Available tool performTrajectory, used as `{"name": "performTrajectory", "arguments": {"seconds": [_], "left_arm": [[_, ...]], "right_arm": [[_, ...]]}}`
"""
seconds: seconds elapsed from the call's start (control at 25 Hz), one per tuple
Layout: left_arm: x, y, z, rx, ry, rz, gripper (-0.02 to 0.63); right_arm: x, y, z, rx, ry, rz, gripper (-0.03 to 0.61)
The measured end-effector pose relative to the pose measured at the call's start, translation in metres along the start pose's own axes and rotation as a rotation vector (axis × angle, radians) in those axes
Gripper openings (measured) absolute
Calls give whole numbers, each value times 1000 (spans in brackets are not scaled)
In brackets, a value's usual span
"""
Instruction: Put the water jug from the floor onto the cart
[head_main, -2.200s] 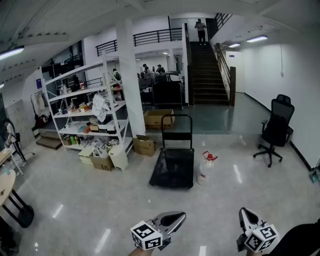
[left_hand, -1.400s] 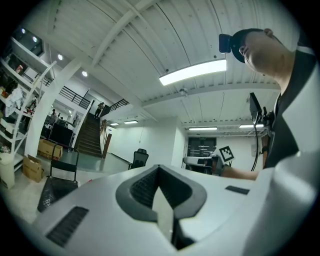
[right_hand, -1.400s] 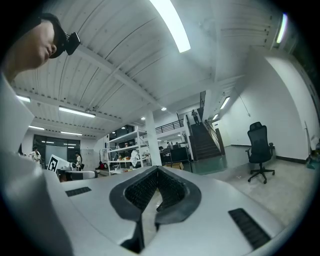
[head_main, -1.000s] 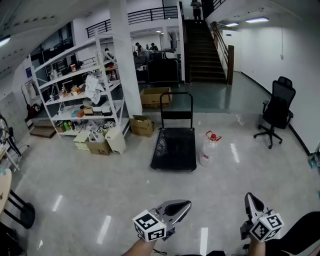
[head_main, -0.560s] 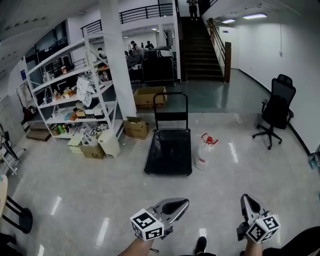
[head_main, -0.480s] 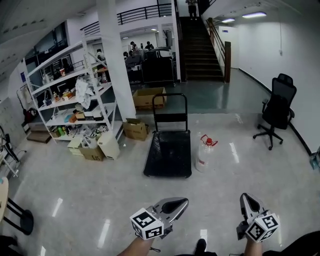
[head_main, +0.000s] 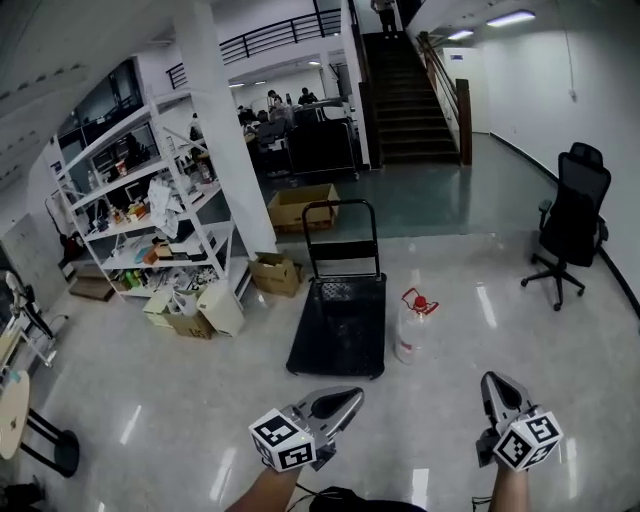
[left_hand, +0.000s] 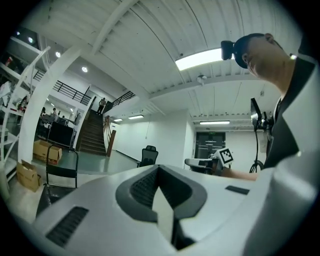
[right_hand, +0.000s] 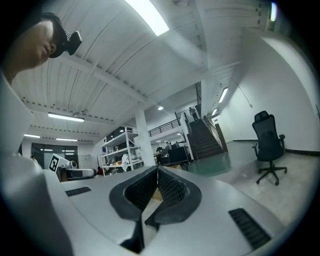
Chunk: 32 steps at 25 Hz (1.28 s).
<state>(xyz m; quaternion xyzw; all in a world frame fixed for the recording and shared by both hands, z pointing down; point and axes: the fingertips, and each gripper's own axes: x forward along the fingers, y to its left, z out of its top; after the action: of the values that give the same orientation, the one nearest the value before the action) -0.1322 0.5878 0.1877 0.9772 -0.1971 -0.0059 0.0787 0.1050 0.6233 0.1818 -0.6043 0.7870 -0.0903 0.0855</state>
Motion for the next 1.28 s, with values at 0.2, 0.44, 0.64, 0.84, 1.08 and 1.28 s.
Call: {"name": "performTrajectory", "arguments": {"seconds": [0.2, 0.44, 0.64, 0.84, 1.08, 1.28], "left_arm": [[43, 61, 2, 10, 26, 21, 2], [90, 172, 9, 30, -1, 15, 2], [126, 258, 33, 24, -30, -48, 2], [159, 338, 47, 20, -38, -52, 2], [199, 396, 43, 7, -30, -67, 2], [251, 447, 41, -9, -25, -18, 2]], "right_arm": [[69, -36, 3, 48, -22, 27, 2], [183, -74, -4, 5, 6, -36, 2], [287, -83, 15, -2, -13, -29, 2], [370, -97, 20, 5, -11, -50, 2], [440, -129, 11, 5, 26, -49, 2], [506, -182, 11, 3, 31, -17, 2]]}}
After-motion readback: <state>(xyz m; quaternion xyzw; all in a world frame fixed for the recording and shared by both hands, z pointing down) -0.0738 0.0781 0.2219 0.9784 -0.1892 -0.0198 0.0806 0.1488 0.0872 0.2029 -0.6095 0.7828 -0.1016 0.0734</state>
